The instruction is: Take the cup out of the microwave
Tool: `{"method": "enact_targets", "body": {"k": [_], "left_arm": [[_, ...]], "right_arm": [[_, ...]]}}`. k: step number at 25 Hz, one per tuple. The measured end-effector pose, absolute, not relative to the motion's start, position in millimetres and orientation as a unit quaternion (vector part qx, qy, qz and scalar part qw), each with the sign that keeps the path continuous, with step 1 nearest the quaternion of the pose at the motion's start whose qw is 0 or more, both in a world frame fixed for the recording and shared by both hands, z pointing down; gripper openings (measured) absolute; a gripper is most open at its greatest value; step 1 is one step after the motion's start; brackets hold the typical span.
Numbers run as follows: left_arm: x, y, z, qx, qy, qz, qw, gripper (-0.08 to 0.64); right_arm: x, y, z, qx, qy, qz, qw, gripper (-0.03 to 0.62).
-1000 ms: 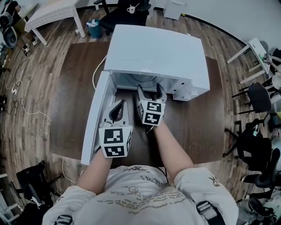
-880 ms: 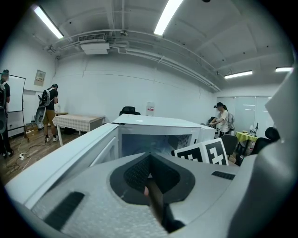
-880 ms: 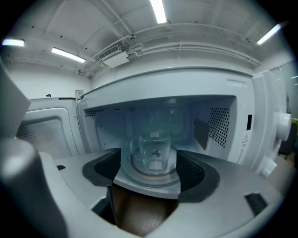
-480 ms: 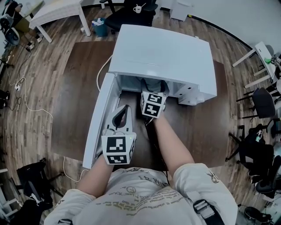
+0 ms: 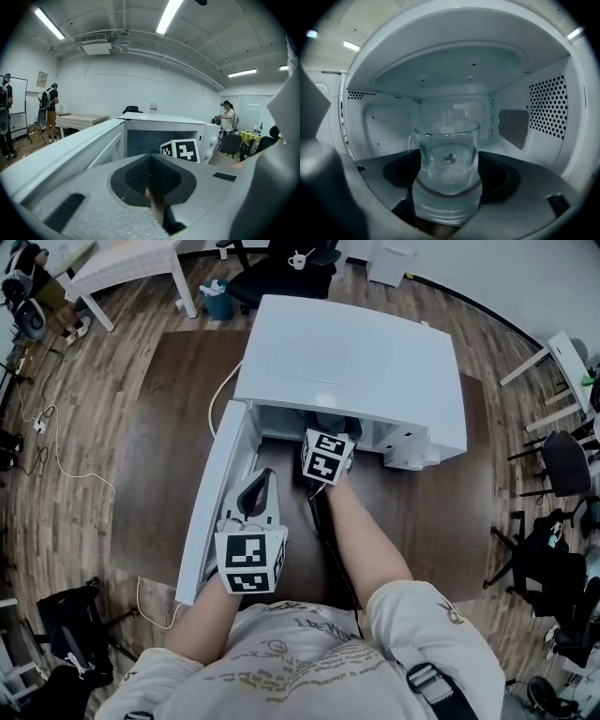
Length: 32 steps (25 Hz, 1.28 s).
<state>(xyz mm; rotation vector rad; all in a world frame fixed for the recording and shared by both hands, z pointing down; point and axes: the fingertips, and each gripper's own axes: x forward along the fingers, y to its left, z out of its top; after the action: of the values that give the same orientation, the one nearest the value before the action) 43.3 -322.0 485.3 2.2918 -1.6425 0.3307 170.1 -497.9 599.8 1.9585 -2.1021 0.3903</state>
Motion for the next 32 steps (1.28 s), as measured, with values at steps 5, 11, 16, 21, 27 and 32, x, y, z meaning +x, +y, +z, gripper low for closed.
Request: {"method": "enact_targets", "body": {"k": [5,11,16,21,27,32], "left_arm": [[43,-322,490,0.798,-0.571,0.123,0.150,0.008],[40,-324,495,0.797,-0.569,0.132,0.153,0.008],[42,-322,496,0.801,-0.563,0.134,0.152,0.008],[46,-322,494,0.804,-0.561,0.134,0.146,0.008],[48,-316,488,0.808,-0.556,0.133,0.140,0.008],[55,-309,484,0.818,-0.543,0.134,0.133,0.008]], "right_arm": [[170,-506,601,0.676,-0.719,0.108,0.124,0.351],[173,-514,603,0.679,-0.716,0.079,0.141,0.351],[171,-512,602,0.672,-0.718,0.085,0.159,0.350],[173,-511,604,0.665,-0.723,0.095,0.161,0.348],[169,-493,601,0.660,-0.731,0.108,0.135,0.348],[165,-463,596,0.651,-0.738,0.107,0.140,0.348]]}}
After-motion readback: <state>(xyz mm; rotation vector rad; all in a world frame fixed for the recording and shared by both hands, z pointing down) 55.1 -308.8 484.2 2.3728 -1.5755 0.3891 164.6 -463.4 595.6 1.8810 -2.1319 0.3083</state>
